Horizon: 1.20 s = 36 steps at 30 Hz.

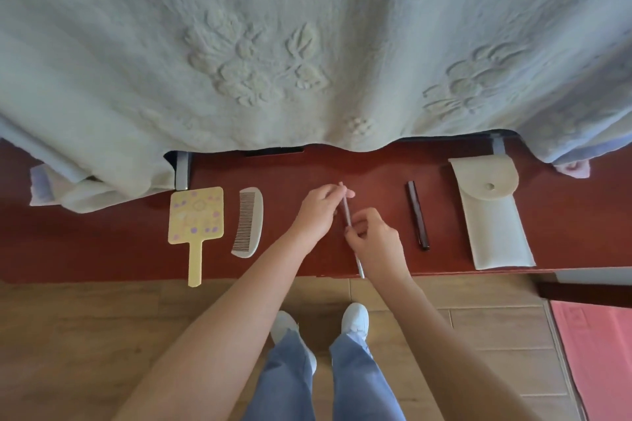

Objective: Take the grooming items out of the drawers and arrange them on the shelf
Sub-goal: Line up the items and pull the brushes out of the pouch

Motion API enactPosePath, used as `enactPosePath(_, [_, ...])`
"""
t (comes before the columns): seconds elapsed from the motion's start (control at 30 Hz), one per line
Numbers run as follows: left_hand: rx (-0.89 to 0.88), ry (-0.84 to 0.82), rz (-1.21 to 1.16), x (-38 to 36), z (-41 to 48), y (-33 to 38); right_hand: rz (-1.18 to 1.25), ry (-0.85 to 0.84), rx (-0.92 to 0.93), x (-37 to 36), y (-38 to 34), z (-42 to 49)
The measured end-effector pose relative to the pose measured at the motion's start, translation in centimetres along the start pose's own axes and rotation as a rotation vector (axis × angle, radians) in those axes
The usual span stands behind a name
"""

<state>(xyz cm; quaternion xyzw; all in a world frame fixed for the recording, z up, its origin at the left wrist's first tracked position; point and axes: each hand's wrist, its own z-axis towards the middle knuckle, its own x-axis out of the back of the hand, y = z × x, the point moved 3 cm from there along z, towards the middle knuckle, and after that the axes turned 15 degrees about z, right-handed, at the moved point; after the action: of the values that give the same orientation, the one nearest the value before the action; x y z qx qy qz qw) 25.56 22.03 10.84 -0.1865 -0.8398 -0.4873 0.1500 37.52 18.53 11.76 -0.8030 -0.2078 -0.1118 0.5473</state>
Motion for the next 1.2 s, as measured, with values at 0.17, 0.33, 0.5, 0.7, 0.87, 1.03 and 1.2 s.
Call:
enactPosePath(0.17, [0.006,-0.048,-0.032,0.3,-0.9,-0.4,0.319,-0.154,-0.123,-0.5,0.5,-0.3])
enactPosePath(0.33, [0.014,-0.002,-0.086,1.1,-1.4,0.0,0.356,-0.186,-0.118,-1.7,-0.8,-0.6])
enactPosePath(0.5, [0.009,0.111,-0.168,3.6,-1.1,1.3,0.367,-0.285,-0.131,-2.2,-1.8,-1.1])
enactPosePath(0.7, [-0.111,0.141,0.203,8.4,-0.4,3.3,0.337,-0.114,-0.156,-1.0,0.6,-1.8])
enactPosePath(0.87, [0.049,0.208,0.352,6.6,-2.0,-1.8,0.259,-0.084,-0.101,-1.1,-0.4,-0.6])
enactPosePath(1.03, [0.089,0.335,0.456,5.2,-2.8,-3.7,0.154,-0.032,-0.078,-2.7,-1.1,1.0])
enactPosePath(1.2, [0.069,0.403,0.602,5.4,-2.4,-4.0,0.029,-0.036,-0.043,-4.9,-1.8,2.1])
